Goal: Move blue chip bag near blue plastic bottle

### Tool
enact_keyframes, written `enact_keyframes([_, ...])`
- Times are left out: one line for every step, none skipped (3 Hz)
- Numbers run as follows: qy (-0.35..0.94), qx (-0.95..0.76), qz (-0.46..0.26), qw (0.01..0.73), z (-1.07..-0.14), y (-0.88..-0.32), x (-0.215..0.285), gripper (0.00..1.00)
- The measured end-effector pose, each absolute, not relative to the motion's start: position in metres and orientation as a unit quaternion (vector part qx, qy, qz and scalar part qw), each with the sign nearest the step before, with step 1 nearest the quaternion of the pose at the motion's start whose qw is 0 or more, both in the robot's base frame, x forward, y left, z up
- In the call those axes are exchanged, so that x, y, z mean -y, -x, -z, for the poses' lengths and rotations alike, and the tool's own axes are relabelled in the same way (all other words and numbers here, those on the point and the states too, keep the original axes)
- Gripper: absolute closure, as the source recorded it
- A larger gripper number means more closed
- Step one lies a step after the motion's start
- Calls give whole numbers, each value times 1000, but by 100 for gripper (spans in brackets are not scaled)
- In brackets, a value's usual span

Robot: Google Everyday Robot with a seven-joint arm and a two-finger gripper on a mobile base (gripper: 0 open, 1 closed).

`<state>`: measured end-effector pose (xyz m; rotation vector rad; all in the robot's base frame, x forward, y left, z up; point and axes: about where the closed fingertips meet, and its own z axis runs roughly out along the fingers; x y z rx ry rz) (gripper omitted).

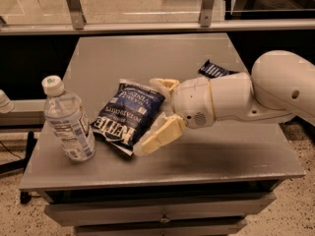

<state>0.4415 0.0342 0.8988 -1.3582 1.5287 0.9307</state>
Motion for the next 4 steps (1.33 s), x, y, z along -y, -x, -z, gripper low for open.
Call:
enact_keyframes([529,-624,-326,474,-892,-486,9,0])
enact_keyframes([525,-623,-273,511,-896,-524,55,0])
enact_keyframes([521,-620,-221,544,-922,-551,99,0])
enact_keyframes([521,-620,-221,544,-922,-551,99,0])
